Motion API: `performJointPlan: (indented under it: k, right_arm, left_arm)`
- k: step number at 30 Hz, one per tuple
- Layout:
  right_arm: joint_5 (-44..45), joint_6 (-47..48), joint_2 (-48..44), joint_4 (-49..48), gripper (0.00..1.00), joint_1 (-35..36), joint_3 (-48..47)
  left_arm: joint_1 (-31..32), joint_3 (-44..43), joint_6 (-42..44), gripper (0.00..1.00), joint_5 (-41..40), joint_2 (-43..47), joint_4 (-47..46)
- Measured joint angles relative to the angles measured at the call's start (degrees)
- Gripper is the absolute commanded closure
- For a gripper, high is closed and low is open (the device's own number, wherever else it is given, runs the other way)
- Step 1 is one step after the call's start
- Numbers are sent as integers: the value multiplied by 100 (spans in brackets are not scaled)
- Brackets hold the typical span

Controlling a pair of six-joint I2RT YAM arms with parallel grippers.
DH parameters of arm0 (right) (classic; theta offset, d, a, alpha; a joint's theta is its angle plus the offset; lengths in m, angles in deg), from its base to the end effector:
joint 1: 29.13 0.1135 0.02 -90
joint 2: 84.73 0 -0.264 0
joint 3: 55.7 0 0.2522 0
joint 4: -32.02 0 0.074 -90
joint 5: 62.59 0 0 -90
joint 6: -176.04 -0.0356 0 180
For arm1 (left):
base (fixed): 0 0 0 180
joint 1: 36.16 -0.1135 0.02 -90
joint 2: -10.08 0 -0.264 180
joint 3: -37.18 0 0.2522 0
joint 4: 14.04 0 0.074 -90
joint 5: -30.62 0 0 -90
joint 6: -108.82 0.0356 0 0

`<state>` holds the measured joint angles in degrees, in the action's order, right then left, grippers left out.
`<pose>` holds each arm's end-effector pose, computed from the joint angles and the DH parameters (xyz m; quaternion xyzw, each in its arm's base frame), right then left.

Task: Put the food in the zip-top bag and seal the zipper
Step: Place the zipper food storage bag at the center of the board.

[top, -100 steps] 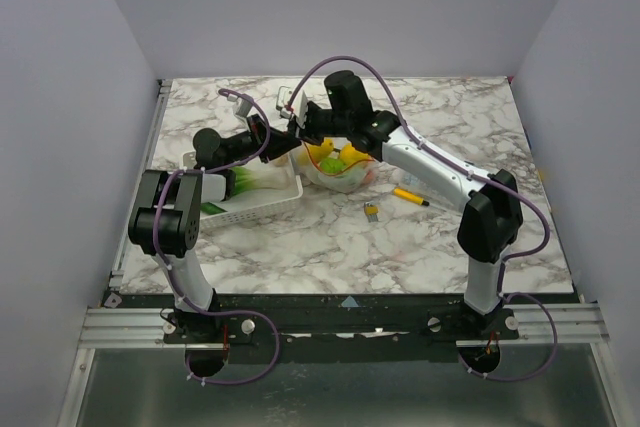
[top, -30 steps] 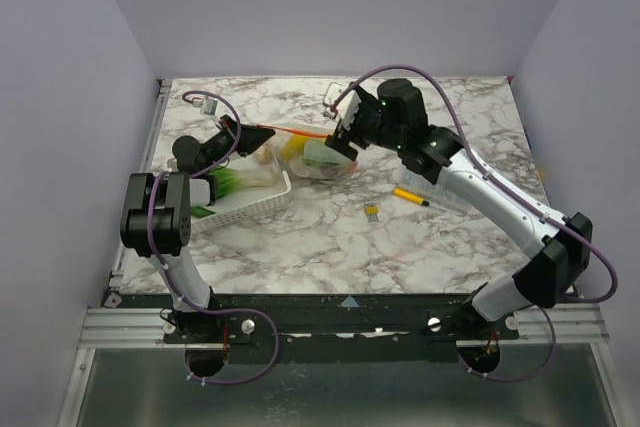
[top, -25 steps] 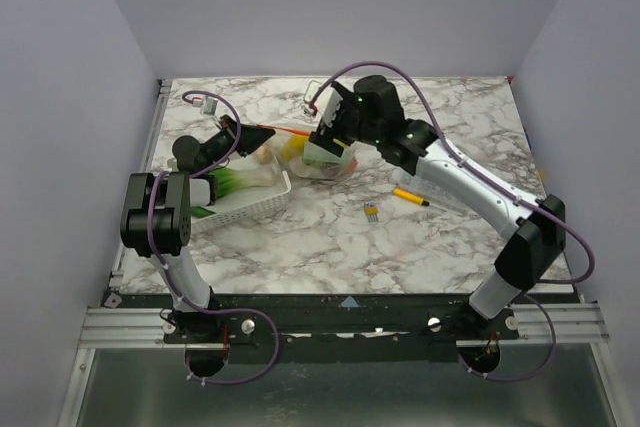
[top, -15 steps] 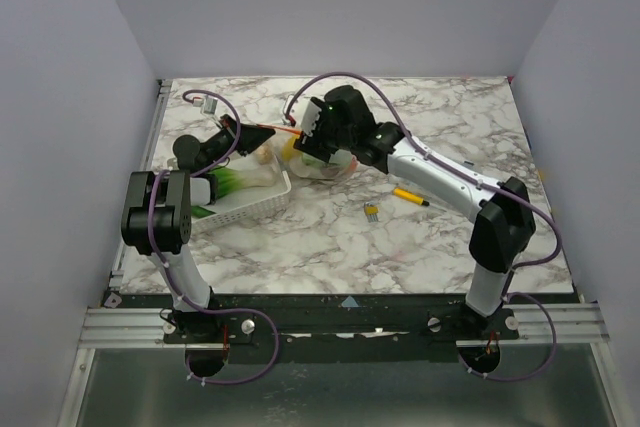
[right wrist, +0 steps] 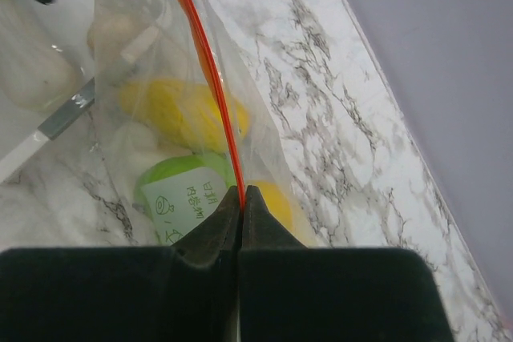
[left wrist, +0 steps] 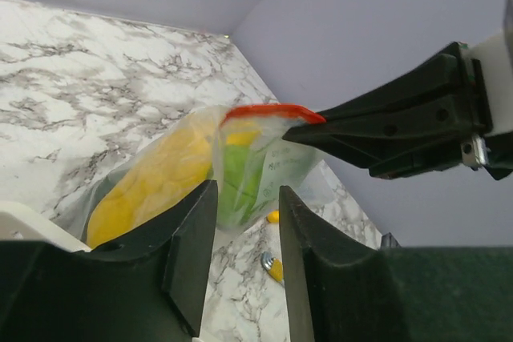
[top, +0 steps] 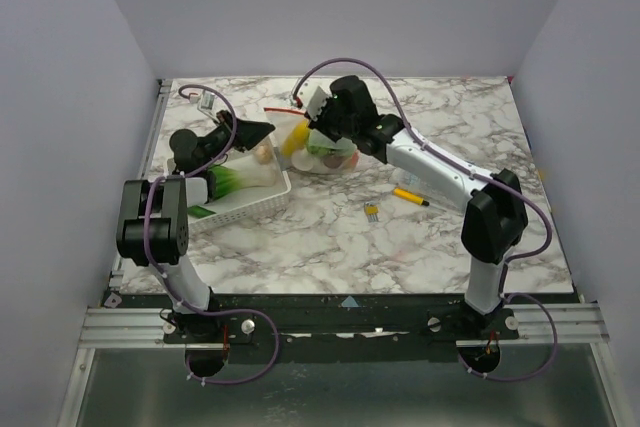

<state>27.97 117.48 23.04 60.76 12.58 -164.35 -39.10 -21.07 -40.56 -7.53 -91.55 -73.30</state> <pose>0.3359 0.2989 0.3176 -0.5084 0.6894 0.0420 0.5144 0.3498 -0.0101 0.2251 0.0181 0.6443 -0.5715 0.5078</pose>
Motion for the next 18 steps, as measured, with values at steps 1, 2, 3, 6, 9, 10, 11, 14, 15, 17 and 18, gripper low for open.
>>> performJointPlan:
  k: [1, 2, 3, 6, 9, 10, 11, 14, 15, 17, 18]
  right_arm:
    - [-125, -66, 20, 0, 100, -98, -46]
    - [-258, -140, 46, -13, 100, -208, -96]
    - [-431, -203, 87, -24, 100, -354, -168]
    - [-833, -404, 186, -42, 100, -728, -321]
    - [-1231, -597, 361, -50, 100, -1095, -531]
    - [-1355, -664, 437, -55, 100, -1228, -616]
    - [-1493, -758, 549, -81, 100, -1368, -723]
    - [-1735, -1062, 868, -177, 100, -1711, -1005]
    - [-1786, -1213, 1034, -205, 100, -1847, -1161]
    - [-1827, -1464, 1335, -256, 100, -2085, -1425]
    - [-1847, -1565, 1464, -267, 100, -2181, -1534]
  left_arm:
    - [0, 0, 26, 58, -24, 109, 109]
    - [0, 0, 103, 57, -57, 229, 258]
    - [0, -2, 219, 57, -125, 461, 555]
    - [0, -96, 586, 57, -280, 1005, 1362]
    - [0, -321, 1102, 57, -540, 1574, 2450]
    - [0, -420, 1305, 57, -627, 1744, 2844]
    - [0, -531, 1458, 57, -695, 1897, 3220]
    - [37, -767, 1926, 57, -841, 2347, 4253]
    - [55, -778, 2046, 57, -868, 2468, 4470]
    - [140, -782, 2315, 57, -907, 2752, 5014]
    - [199, -782, 2448, 57, -933, 2883, 5259]
